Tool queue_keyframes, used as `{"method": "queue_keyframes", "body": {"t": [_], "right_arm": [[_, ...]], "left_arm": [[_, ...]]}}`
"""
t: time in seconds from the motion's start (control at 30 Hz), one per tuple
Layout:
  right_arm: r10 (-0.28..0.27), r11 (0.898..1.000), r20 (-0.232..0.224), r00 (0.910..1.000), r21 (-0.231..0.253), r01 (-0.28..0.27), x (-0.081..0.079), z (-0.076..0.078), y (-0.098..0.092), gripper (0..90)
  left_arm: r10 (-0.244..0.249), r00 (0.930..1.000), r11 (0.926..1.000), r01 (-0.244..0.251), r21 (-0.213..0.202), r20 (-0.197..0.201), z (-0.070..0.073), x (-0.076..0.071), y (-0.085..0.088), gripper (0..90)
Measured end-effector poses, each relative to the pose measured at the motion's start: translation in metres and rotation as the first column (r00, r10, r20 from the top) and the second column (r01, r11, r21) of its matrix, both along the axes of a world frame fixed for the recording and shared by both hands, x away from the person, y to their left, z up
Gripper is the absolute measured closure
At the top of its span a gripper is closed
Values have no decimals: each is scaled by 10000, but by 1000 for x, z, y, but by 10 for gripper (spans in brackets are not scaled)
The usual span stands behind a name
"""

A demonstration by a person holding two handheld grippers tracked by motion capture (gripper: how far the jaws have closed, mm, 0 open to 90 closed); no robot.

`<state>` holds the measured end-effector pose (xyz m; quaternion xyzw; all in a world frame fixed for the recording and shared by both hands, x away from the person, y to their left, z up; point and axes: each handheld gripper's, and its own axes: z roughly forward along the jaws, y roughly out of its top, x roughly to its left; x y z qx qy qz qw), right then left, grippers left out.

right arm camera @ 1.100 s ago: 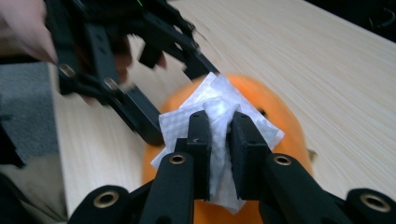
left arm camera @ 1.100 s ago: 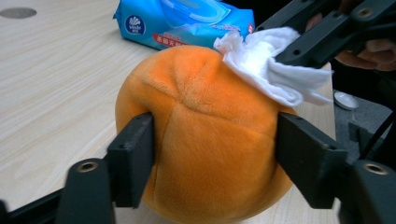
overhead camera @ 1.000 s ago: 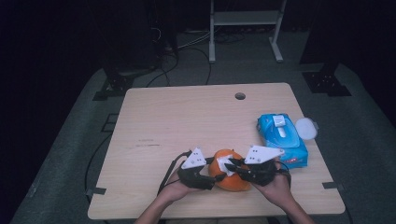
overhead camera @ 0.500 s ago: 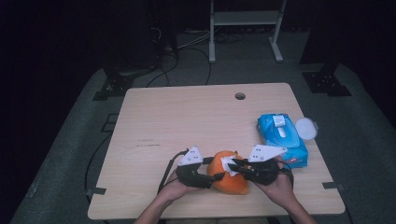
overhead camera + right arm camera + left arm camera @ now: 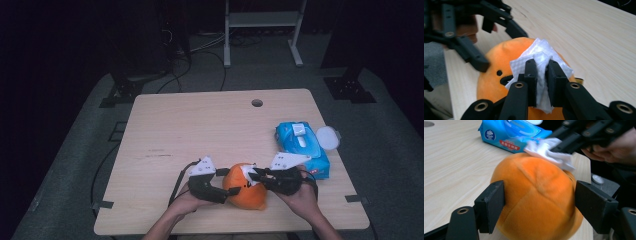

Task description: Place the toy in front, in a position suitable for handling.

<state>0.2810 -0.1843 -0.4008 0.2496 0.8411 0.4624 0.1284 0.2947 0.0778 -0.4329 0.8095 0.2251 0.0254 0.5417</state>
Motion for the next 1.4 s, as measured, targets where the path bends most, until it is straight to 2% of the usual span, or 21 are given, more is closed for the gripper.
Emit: {"method": "queue_keyframes", "body": {"t": [0.1,0.2,0.3,0.43,0.47,0.5,0.53,0.6,0.67,0.7,0.73,0.77,0.87,1.03,1.07,1.17,1.2,1.23,1.3,1.37,1.4], "right_arm": [[64,9999,58,10000,-82,-63,-2,1,3,787],[371,9993,389,9986,41,-373,-7,9,11,785],[368,9993,534,9979,-3,-369,-8,13,14,785],[81,9999,445,9990,-102,-76,-1,10,8,786],[11,10000,190,9998,-22,-11,2,5,3,787],[11,10000,190,9998,-22,-11,2,5,3,787],[121,9999,88,9999,50,-121,-1,3,1,789],[268,9996,81,9996,89,-269,-5,3,4,789],[372,9993,196,9991,-17,-372,-8,4,8,789],[372,9993,196,9991,-17,-372,-8,4,8,789],[479,9988,178,9987,111,-481,-10,6,13,789],[479,9988,178,9987,111,-481,-10,6,13,789],[768,9969,390,9963,128,-773,-14,12,22,786],[470,9989,565,9973,-5,-471,-8,13,16,785],[141,9998,427,9990,-119,-136,-1,9,6,785],[-46,10000,65,10000,-38,46,4,3,-3,786],[-102,9999,-71,9999,-106,101,3,-1,-6,787],[-102,9999,-71,9999,-106,101,3,-1,-6,787],[-134,9997,58,9999,-214,136,0,0,-3,787],[71,9999,116,9999,-109,-69,-3,2,4,787],[283,9994,234,9993,-230,-277,-8,3,12,787]], "left_arm": [[-4,9995,9995,-6,322,313,0,-4,-2,335],[-358,9927,9952,249,944,1154,3,-13,-8,364],[-446,9901,9938,304,1068,1330,3,-15,-8,369],[-337,9946,9950,241,967,985,2,-10,-4,330],[-129,9993,9989,113,463,361,4,-5,-1,250],[-129,9993,9989,113,463,361,4,-5,-1,214],[74,9994,9999,-78,-93,-345,3,1,2,198],[25,9984,9999,-31,-114,-566,1,2,1,217],[-219,9997,9993,221,297,-74,0,-4,-4,264],[-219,9997,9993,221,297,-74,0,-4,-4,284],[-332,9987,9975,306,637,391,3,-9,-5,303],[-332,9987,9975,306,637,391,3,-9,-5,317],[-712,9884,9908,546,1239,1340,5,-17,-10,339],[-904,9839,9894,710,1270,1540,3,-16,-7,363],[-898,9862,9898,730,1221,1389,1,-13,-3,361],[-748,9919,9921,637,1084,1022,0,-8,0,311],[-644,9972,9958,616,681,385,0,-3,3,274],[-644,9972,9958,616,681,385,0,-3,3,236],[-471,9986,9985,478,280,-258,2,-1,0,196],[-322,9988,9989,334,322,-369,3,-3,-3,181],[-380,9990,9976,393,564,-246,2,-3,-3,191]]}}
